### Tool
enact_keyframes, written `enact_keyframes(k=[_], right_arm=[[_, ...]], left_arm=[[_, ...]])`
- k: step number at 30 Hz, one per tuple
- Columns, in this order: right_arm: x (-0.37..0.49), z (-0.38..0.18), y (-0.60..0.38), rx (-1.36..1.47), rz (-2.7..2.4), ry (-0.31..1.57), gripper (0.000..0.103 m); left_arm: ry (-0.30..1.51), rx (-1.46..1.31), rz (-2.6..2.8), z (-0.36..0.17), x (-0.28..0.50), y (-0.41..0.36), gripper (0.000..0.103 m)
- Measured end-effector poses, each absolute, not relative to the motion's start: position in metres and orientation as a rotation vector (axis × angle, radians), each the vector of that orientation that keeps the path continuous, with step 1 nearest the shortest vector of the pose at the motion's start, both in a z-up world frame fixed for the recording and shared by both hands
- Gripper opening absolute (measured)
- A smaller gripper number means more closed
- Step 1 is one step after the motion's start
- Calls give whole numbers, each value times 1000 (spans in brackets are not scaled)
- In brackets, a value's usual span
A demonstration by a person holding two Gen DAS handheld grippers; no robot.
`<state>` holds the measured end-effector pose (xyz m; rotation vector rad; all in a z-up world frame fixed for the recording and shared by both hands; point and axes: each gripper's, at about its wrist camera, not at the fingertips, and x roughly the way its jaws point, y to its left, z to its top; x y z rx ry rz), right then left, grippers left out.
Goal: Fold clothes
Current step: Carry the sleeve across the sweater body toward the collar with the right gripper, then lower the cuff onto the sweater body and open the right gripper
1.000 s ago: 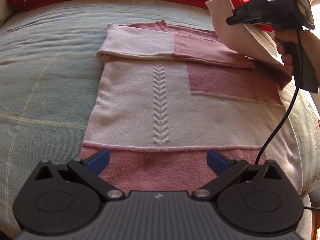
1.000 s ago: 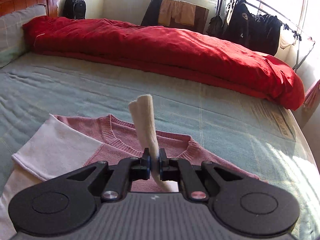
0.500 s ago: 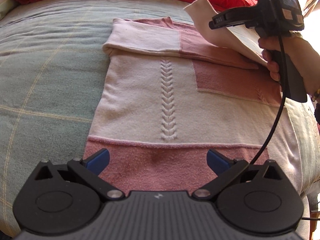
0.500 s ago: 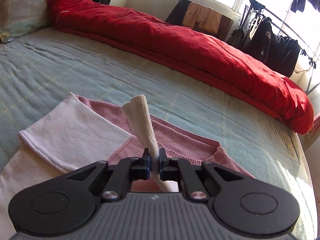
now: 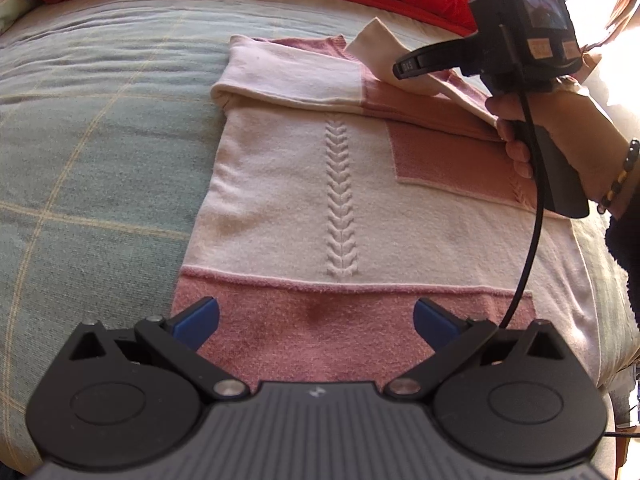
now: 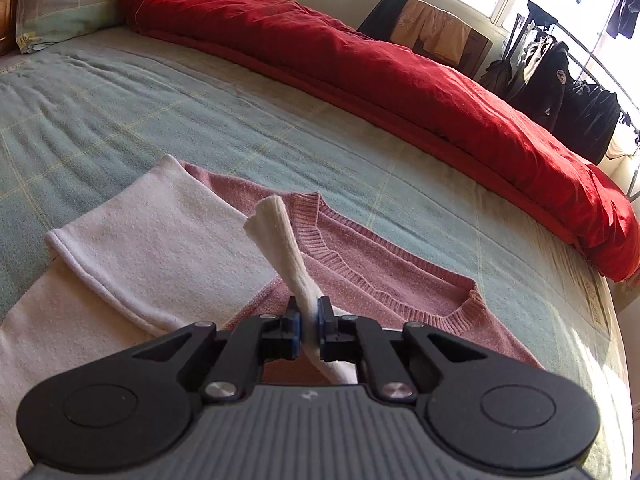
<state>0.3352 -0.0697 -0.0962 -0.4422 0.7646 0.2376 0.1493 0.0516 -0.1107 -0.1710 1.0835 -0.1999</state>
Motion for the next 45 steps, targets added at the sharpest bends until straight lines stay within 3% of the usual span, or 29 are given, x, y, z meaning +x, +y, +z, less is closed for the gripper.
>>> enact_keyframes(k=[17,22,24,28,31,39,45], right_arm=[[350,-108,-51,-470,209,783,11],[348,-116,-43,-466,242,822,34],[345,-115,-42,-445,279,839,51],[340,-105,-47,-406,324,873,54],[334,-91,-58,-402,339,878,64],[323,-46,-127,-284,356,932,65],[306,-44,-185,-117,310,985,69]], left_arm=[[1091,-192,-201,-117,148,58,102],[1094,-191,-193,-116,148,59,102],[1094,-189,-188,-116,148,60,102],[1084,-181,-177,-112,147,62,102],[1070,-177,-166,-107,147,65,102],[1019,-188,-179,-94,144,70,102],[980,-207,-243,-80,175,64,102]])
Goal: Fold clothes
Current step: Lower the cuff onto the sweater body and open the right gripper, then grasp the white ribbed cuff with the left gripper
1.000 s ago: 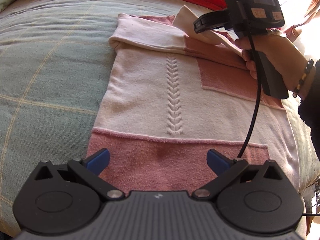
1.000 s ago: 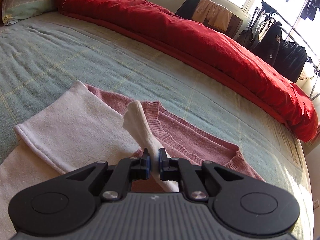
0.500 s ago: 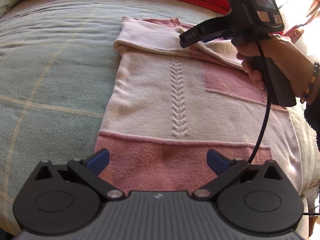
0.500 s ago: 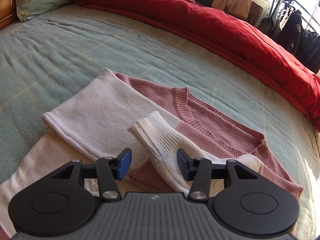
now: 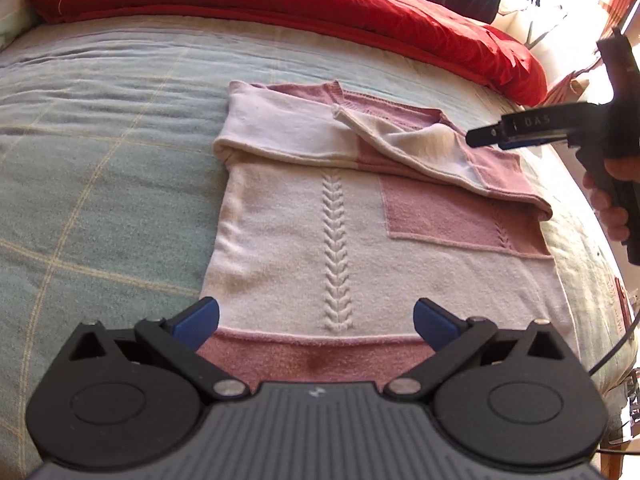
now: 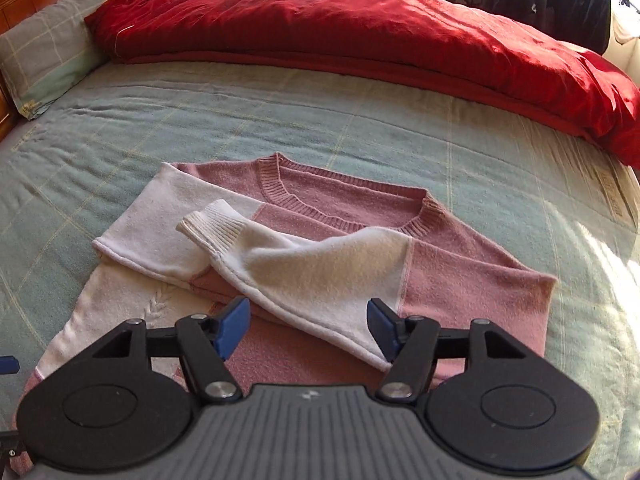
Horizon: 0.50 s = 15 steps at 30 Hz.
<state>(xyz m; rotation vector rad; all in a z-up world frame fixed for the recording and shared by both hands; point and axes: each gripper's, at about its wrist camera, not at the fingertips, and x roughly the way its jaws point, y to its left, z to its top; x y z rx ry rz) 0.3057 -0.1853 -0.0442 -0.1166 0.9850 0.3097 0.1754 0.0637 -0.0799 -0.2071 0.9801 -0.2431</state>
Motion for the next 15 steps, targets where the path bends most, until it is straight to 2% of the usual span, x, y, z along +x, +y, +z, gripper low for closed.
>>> enact_keyframes(k=[6,11,15], right_arm=[[272,-84,-190,-140,360,1059,69],[253,-111,-186,-133,399,1058,69],[246,-121,-193,-76,408,1037,72]], left_arm=[[951,-346,-354,-70,255,56,102],[975,-510,-341,-87,334,62,90],[1063,-645,-292,-126,394,69,83]])
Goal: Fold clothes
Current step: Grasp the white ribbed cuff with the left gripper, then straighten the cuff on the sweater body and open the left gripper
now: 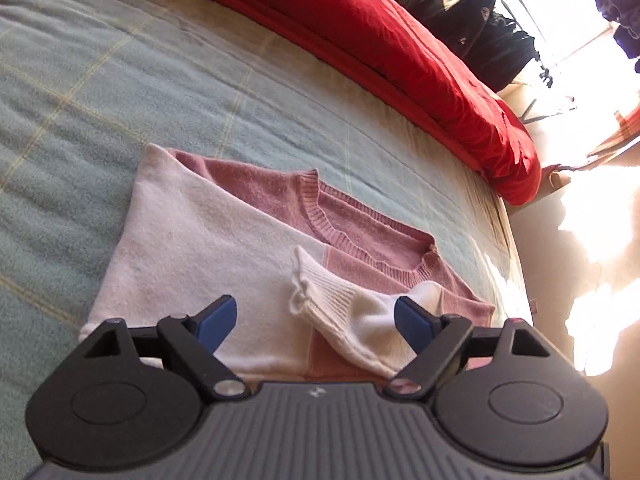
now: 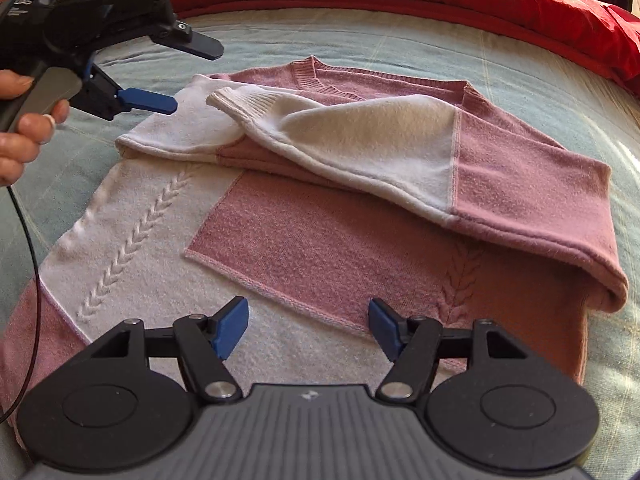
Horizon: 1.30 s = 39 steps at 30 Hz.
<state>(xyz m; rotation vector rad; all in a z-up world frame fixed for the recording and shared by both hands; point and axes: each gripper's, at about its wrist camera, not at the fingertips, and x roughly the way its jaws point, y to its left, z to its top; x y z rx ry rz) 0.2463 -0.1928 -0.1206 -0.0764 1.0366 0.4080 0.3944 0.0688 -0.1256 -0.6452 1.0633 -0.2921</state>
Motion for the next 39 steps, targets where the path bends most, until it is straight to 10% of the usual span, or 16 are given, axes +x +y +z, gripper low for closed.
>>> enact_keyframes(k=[12,14,19,24,39], right_arm=[[247,-122,-206,13,408,1000,73],[246,-121,-208,19,406,995,73],[245,-121,-215,14,371,982,73],[244,-121,-222,12,350,978,73],[242,-122,-219,18,329,980,79]], left_arm=[[1142,-697,-365,-162,440,47,77],[1132,-694,-375,-159,440,47,54],[1131,-690,-413,-159,441,44,42],[1073,-565,-362,-144,428,37,6],[967,-601,-299,-128,414,67,3]])
